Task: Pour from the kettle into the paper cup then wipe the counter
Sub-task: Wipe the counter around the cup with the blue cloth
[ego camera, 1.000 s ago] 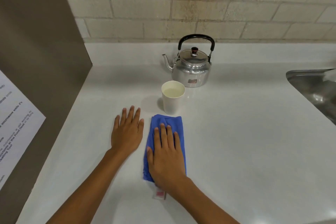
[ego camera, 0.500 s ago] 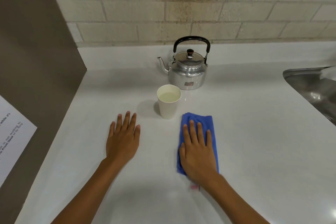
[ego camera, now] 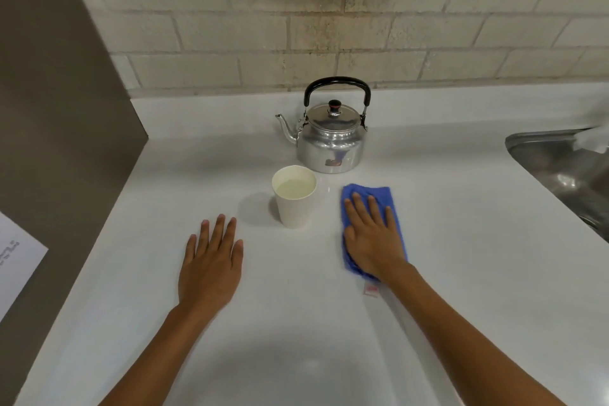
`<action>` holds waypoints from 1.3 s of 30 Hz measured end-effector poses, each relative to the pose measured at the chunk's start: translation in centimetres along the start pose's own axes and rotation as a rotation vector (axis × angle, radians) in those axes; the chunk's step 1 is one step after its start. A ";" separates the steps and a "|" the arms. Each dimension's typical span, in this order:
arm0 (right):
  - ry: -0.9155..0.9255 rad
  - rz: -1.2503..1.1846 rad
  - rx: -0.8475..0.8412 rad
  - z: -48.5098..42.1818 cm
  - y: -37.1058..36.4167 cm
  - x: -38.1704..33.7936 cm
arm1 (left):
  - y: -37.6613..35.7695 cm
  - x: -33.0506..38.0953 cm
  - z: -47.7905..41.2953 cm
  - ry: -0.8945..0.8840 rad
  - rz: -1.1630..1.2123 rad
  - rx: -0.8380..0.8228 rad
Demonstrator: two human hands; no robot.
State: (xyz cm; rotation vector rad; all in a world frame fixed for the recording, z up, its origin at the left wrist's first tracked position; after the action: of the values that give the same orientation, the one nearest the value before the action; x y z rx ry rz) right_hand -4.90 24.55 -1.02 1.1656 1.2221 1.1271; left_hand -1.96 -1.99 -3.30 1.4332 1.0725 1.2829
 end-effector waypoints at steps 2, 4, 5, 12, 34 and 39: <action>0.139 -0.034 -0.027 0.3 -0.3 -1.7 | 0.0 -0.1 0.1 -0.003 0.002 0.005; 0.289 -0.044 -0.021 2.1 -0.6 -1.5 | 0.0 -0.3 0.0 -0.001 0.006 0.010; 0.337 -0.053 -0.019 2.9 -0.6 -0.7 | 0.0 -0.4 0.0 -0.001 0.011 0.011; 0.304 -0.030 -0.048 -1.5 0.0 2.6 | 0.1 0.0 0.0 0.006 0.007 0.032; 0.609 -0.099 -0.119 -4.3 -0.4 0.4 | 0.0 -0.1 0.1 0.007 0.000 0.055; 0.196 -0.012 -0.059 -3.0 0.0 4.9 | 0.1 0.1 0.0 0.009 0.008 0.037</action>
State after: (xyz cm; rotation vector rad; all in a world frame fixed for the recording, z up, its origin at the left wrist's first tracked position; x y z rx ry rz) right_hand -7.70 29.51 -1.36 1.0209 1.3329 1.2834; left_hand -1.92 -1.97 -3.16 1.4614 1.1030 1.2827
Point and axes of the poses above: each hand's wrist, its own z-axis away from the middle knuckle, its own y-axis out of the back of the hand, x = y × z, the point moved 5 cm from there along -z, towards the middle knuckle, and after that the axes turned 6 degrees about -y, right-handed, at the moved point
